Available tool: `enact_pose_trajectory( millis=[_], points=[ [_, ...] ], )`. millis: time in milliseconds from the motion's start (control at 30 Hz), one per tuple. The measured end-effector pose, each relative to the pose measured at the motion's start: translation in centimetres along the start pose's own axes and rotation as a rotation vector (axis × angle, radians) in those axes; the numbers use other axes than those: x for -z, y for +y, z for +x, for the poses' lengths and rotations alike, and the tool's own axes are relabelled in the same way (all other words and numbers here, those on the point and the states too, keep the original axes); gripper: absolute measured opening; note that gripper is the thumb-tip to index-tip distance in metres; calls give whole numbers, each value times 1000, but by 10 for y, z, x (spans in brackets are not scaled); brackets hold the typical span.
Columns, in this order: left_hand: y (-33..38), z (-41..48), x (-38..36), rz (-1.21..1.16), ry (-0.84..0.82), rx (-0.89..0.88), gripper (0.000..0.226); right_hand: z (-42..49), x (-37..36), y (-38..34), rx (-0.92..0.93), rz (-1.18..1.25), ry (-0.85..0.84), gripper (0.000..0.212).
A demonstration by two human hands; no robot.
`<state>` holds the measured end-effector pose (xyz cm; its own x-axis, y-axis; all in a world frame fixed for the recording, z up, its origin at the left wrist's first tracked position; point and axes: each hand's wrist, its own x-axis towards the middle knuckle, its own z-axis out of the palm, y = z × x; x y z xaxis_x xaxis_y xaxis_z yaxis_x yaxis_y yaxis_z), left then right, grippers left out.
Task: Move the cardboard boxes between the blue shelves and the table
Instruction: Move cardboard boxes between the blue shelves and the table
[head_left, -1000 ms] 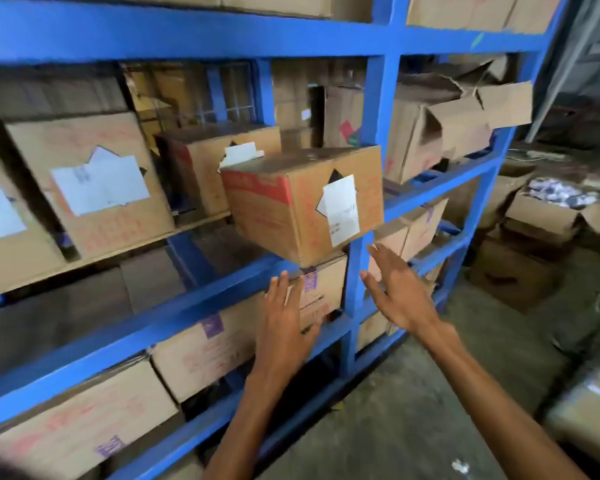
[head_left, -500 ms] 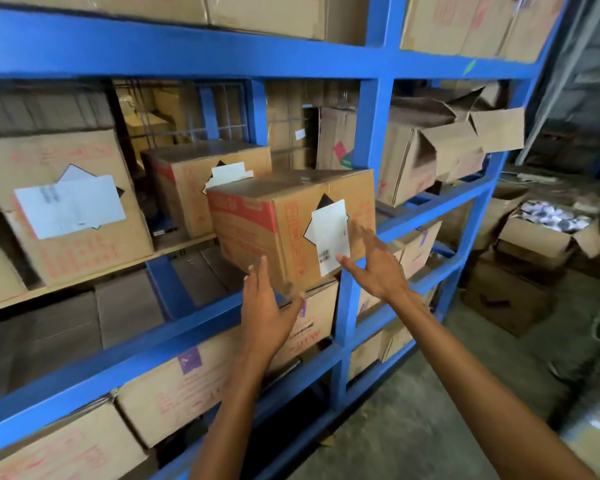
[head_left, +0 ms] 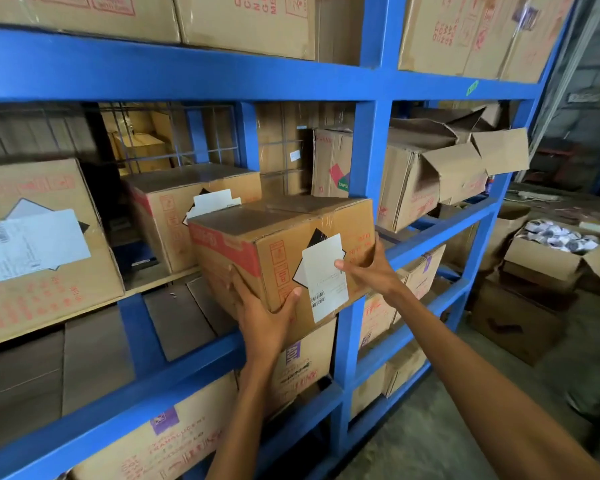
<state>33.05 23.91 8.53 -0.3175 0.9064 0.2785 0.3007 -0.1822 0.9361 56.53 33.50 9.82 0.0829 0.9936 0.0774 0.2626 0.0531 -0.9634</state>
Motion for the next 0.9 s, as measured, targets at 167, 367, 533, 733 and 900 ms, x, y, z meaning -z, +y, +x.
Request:
enact_pose_trajectory(
  millis=[167, 367, 533, 733, 900],
  points=[
    [-6, -3, 2, -31, 1, 7, 128, -4, -2, 12, 38, 53, 55, 135],
    [-15, -24, 20, -26, -22, -9, 124, -45, -4, 35, 95, 107, 84, 115],
    [-14, -59, 38, -68, 12, -10, 125, -95, -11, 46, 122, 136, 145, 111],
    [-9, -94, 68, -94, 56, -35, 121, -144, -25, 52, 149, 178, 203, 115],
    [13, -92, 88, 39, 87, -220, 131, -168, -39, 58, 127, 244, 242, 120]
  ],
)
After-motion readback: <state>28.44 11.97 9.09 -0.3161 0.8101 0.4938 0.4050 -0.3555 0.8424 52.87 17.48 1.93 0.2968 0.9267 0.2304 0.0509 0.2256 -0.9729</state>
